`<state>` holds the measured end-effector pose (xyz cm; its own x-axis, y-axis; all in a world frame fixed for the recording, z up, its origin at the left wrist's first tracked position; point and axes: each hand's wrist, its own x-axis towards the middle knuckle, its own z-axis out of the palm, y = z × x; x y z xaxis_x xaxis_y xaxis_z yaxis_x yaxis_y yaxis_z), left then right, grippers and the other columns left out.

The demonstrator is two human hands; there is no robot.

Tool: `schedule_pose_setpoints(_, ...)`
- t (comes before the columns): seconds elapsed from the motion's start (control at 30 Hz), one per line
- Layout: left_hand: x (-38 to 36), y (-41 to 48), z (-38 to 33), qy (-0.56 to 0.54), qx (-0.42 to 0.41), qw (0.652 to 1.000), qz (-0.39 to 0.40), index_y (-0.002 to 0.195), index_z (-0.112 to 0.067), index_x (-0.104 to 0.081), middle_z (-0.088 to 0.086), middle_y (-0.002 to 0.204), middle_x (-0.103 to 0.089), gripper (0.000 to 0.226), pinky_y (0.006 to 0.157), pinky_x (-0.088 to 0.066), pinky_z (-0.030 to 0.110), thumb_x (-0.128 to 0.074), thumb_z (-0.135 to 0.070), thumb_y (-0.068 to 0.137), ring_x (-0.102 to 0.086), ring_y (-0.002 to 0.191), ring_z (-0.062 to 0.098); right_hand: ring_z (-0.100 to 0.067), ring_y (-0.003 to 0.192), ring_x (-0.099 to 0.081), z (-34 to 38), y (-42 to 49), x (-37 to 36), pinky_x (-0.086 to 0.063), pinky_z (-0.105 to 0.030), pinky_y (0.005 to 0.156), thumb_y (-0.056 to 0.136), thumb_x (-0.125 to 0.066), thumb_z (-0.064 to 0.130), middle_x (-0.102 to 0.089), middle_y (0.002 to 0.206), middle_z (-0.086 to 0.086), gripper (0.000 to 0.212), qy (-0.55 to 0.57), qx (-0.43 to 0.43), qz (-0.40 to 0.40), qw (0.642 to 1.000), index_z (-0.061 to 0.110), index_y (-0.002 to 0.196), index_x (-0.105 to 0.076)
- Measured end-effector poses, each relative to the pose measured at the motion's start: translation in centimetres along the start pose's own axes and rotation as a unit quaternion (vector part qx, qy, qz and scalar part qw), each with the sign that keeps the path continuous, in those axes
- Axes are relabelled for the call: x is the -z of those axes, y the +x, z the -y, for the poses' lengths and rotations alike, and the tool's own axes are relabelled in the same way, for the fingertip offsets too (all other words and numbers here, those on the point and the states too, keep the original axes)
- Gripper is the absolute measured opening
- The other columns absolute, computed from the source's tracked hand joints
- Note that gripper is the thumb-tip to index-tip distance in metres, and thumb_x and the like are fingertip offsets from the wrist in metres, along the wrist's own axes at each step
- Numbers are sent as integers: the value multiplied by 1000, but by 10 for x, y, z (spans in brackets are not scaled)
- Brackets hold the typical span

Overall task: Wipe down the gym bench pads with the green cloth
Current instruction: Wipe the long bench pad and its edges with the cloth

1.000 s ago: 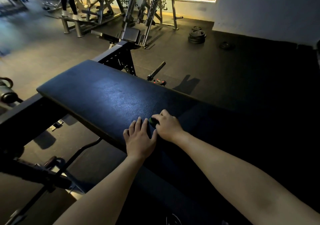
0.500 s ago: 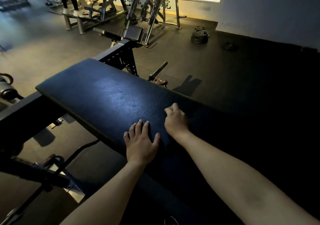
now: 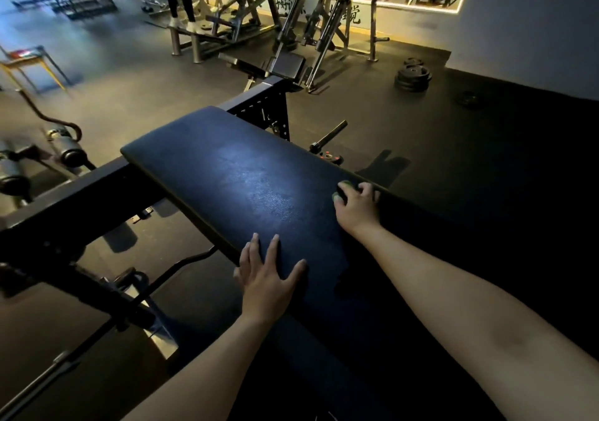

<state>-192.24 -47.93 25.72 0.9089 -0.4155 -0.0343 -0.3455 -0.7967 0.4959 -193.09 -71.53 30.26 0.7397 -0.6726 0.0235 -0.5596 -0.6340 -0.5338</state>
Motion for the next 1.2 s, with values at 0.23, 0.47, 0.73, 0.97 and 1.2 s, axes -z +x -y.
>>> schedule_pose_setpoints(0.23,-4,4,-4,-10,18,1000,3,155,-42,-19,-8,165,8,85,120,0,50,-46,-78,83,14,149,10,-38,115,-43,14,-13,-33,-38,-41,101,93,-42,11,-43,129,-17,46,-29,36,25,999,24,135,-55)
schedule_pose_setpoints(0.47,-5,3,-4,-18,24,1000,7,159,-32,-12,-3,167,8,90,119,-4,48,-49,-72,87,13,152,13,-33,111,-49,35,-65,-43,-40,-34,100,94,-46,14,-47,121,-11,40,-22,141,85,986,29,125,-68)
schedule_pose_setpoints(0.73,1,-9,14,-45,-37,998,23,160,-25,-8,-1,168,12,114,123,0,41,-24,-88,67,17,152,13,-35,99,-52,30,-84,-21,-45,-41,94,86,-39,12,-53,106,-14,55,13,203,74,976,29,135,-59)
schedule_pose_setpoints(0.97,-6,-42,1,-182,69,981,-28,161,-21,-9,1,167,6,100,123,-7,42,-61,-64,87,-3,150,30,-34,118,-45,11,-69,-20,-38,-39,102,93,-42,5,-47,132,-16,48,-18,9,-1,1000,19,137,-51)
schedule_pose_setpoints(1.2,-5,-39,13,-201,47,978,20,161,-15,-5,11,167,11,103,121,-4,36,-70,-47,88,-2,151,34,-34,106,-55,46,-126,-43,-39,-34,96,86,-51,5,-58,116,-11,44,11,121,57,991,22,124,-66)
